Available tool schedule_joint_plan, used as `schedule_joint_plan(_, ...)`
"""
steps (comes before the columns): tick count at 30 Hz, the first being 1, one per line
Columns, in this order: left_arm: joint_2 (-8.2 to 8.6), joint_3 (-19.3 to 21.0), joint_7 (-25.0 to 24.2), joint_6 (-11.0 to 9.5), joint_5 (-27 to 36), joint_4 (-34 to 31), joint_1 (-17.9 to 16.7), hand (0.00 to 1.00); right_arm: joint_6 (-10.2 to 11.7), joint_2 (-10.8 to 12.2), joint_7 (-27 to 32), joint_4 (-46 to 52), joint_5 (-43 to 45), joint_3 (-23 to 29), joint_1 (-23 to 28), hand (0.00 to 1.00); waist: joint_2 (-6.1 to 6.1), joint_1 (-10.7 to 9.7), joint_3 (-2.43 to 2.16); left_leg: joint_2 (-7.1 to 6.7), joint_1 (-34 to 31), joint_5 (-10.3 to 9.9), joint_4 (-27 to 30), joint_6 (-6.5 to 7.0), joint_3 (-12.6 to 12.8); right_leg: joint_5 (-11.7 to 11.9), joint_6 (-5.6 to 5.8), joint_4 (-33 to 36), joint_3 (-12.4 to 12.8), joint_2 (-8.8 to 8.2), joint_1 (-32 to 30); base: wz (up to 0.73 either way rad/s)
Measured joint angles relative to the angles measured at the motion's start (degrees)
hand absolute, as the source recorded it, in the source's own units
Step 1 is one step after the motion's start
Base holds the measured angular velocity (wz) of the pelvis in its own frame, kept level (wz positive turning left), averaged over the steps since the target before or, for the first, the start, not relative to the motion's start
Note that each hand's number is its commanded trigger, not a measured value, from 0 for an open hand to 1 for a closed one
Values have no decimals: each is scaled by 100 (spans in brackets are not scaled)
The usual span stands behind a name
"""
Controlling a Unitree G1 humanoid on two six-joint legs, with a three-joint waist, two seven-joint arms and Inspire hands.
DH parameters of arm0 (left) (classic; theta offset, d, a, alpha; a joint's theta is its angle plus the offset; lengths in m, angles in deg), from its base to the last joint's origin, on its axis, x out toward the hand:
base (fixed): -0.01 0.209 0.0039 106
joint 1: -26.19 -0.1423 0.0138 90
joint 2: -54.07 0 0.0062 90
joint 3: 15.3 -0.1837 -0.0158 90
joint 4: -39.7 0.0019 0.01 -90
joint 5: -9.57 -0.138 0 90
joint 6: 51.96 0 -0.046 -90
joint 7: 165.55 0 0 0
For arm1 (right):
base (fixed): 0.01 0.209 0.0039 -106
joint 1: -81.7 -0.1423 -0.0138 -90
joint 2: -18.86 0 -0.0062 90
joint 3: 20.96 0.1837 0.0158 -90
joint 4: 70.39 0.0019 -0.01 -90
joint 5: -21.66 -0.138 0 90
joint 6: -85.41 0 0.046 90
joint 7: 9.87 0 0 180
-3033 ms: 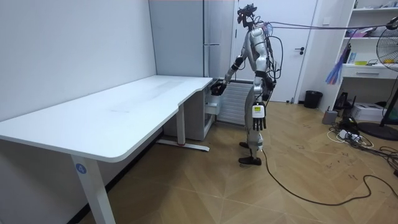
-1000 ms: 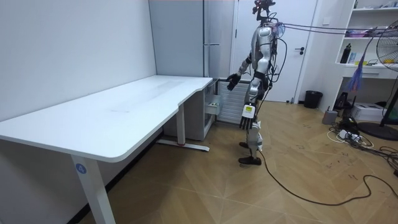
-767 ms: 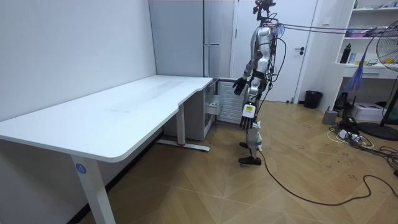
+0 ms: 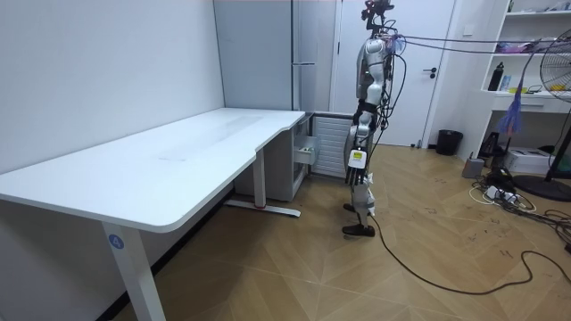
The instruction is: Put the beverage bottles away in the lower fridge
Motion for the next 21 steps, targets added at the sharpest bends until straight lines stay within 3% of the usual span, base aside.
schedule_joint_plan(11,19,-10,-111,40,-106,-24,3,0,-12,20,-65,-172,-500,206,7,0,150,-181,-3,0,69,-1,-30,1,34,-1,-1,2,132,19,3,-3)
schedule_joint_plan(21,27,-8,-133,43,-104,-40,5,0,-59,47,-16,-164,-899,339,-7,0,171,-279,-8,3,147,-1,-81,1,110,-6,-4,12,215,33,36,-3)
